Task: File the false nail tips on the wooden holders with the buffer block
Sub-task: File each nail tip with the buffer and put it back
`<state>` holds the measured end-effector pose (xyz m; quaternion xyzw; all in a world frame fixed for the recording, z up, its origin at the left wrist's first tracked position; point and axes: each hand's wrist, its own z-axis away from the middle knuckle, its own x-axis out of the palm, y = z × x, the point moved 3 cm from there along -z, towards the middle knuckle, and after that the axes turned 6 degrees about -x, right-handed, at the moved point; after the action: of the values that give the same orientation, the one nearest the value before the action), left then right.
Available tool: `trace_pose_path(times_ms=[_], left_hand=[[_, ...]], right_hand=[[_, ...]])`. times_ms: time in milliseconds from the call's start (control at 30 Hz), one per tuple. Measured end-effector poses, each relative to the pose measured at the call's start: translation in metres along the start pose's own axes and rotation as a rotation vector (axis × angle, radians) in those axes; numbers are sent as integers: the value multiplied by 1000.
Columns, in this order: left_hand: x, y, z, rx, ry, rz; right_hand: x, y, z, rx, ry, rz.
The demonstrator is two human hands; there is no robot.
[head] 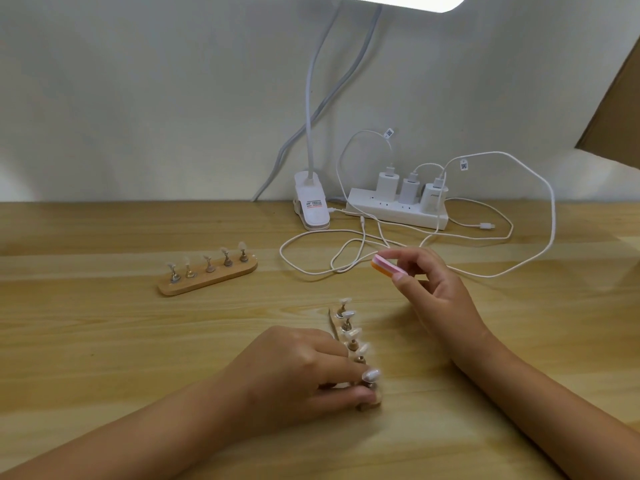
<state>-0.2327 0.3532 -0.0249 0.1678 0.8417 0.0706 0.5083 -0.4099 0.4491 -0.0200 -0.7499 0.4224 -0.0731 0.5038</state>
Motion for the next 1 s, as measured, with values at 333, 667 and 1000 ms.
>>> trace_pose_path(times_ms=[333,667,1000], left_hand=[[3,10,1,141,156,-98],[-4,-27,-11,-701,155,1140],[0,-35,-13,-760,127,1288]], right_hand=[[4,5,-5,371,-22,-654],[11,7,-3,474,-180,-859],[12,-1,-1,500,-347,-1074]])
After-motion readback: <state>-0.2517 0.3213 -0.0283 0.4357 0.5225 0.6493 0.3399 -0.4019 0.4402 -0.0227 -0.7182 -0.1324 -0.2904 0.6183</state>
